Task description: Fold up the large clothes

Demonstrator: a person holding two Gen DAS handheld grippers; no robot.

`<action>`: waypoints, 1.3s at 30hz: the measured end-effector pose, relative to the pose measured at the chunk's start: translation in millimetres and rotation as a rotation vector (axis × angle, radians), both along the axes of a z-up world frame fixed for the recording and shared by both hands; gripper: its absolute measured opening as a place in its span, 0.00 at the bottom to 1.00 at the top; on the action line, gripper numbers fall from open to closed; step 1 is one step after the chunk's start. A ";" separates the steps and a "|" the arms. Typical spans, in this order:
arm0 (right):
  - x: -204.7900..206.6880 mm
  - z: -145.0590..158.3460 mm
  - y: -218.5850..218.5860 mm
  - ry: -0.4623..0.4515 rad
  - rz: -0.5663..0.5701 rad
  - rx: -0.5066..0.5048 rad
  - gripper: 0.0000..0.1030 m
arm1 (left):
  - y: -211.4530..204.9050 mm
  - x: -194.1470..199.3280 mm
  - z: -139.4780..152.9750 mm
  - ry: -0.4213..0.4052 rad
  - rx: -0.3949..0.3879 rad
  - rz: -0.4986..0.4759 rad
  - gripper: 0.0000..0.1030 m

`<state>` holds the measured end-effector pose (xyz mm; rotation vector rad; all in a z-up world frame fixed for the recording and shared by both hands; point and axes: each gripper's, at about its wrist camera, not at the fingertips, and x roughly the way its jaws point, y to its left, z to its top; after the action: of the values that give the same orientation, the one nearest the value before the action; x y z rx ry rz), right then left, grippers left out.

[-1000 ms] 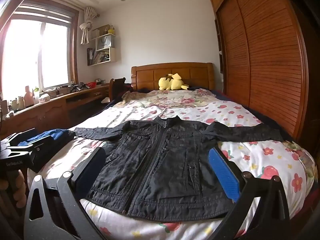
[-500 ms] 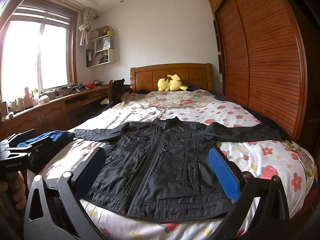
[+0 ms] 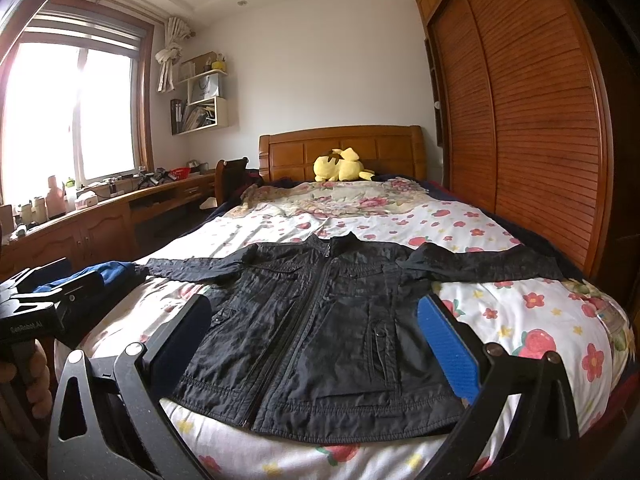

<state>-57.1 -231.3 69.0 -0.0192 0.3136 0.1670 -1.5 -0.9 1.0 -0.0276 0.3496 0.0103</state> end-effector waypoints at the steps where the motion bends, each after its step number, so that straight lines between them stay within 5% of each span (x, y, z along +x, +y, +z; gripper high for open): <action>1: -0.3 -0.2 0.0 -0.002 0.000 -0.001 1.00 | 0.1 0.1 -0.1 0.000 0.000 0.000 1.00; 39: -0.6 -0.4 -2.0 -0.003 0.000 0.000 1.00 | -3.3 -2.9 1.7 -0.012 0.006 -0.004 1.00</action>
<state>-57.7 -233.3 68.6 -0.0194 0.3104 0.1671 -4.3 -4.1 2.7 -0.0205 0.3372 0.0072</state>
